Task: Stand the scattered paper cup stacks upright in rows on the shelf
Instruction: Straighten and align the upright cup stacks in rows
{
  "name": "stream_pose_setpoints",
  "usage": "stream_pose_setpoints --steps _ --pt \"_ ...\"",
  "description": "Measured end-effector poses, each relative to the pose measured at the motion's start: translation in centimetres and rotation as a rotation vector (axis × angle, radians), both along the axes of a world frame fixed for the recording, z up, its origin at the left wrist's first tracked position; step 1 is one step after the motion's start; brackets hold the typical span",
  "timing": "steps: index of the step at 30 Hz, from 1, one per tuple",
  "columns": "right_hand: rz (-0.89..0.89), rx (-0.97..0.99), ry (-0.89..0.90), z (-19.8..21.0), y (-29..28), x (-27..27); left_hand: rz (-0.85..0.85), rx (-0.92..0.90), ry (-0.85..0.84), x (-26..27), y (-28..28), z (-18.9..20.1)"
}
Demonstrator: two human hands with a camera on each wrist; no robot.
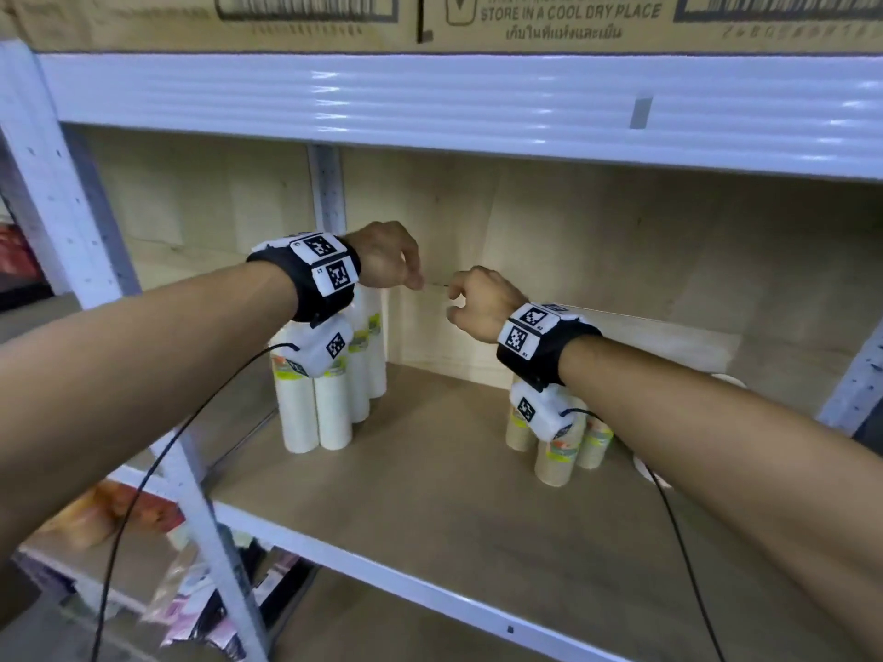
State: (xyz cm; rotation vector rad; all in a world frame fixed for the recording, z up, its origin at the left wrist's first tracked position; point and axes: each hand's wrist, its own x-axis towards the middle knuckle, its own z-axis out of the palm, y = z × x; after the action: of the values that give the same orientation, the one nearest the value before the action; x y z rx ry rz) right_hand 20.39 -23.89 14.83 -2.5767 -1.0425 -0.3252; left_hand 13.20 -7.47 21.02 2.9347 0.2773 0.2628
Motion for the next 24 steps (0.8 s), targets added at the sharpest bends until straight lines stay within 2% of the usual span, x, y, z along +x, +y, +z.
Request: stream_pose_setpoints --steps 11,24 --pt "0.312 0.051 0.000 1.1 9.1 -4.7 0.209 0.039 -0.028 -5.6 8.7 0.7" --pt "0.280 0.089 0.001 0.7 14.5 -5.8 0.270 -0.052 0.040 -6.2 10.9 -2.3"
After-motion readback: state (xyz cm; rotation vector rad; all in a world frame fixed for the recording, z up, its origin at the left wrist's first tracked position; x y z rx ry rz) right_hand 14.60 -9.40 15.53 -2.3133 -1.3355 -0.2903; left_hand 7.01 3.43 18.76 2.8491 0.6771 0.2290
